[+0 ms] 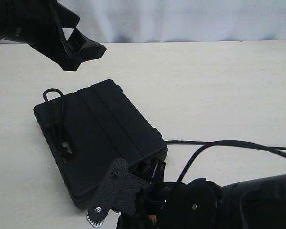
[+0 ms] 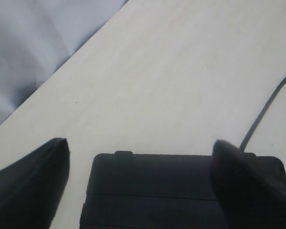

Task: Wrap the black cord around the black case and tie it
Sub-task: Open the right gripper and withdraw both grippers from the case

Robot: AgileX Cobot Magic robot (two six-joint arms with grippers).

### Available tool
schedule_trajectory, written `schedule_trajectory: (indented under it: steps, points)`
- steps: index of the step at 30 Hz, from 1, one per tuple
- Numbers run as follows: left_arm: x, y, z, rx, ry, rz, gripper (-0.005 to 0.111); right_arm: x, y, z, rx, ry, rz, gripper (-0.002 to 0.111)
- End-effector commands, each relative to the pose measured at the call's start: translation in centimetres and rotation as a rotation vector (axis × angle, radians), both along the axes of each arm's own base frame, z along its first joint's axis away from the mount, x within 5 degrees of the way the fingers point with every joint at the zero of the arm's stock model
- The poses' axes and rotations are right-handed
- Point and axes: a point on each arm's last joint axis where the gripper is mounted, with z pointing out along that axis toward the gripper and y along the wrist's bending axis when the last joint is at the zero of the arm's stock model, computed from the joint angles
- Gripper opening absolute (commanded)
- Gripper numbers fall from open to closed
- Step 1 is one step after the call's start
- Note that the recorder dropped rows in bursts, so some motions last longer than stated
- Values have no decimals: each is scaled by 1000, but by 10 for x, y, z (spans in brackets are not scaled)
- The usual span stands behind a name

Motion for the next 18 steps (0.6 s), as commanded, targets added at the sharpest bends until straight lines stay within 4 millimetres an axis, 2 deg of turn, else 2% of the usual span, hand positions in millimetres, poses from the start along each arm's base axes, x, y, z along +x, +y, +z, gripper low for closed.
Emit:
schedule_trajectory:
  steps: [1,4,6,9,14,16,18]
  points:
    - [1,3,3,-30,26,77,75,3,-3,12,37,-31,-22,94]
    - [3,7,1,-33,68,149,75,14,-11,30,87,-90,-74,94]
    - [3,10,-2,-29,98,204,75,32,-21,38,103,-95,-154,94]
    - [4,13,-5,-48,145,275,75,75,-52,44,66,-129,-354,90]
    - [1,13,-8,-36,199,265,75,142,-114,58,-147,-178,-736,67]
    - [0,14,-9,-30,208,279,75,162,-136,65,-271,-106,-818,66]
    - [2,16,-10,-17,211,306,75,176,-156,71,-399,38,-875,66]
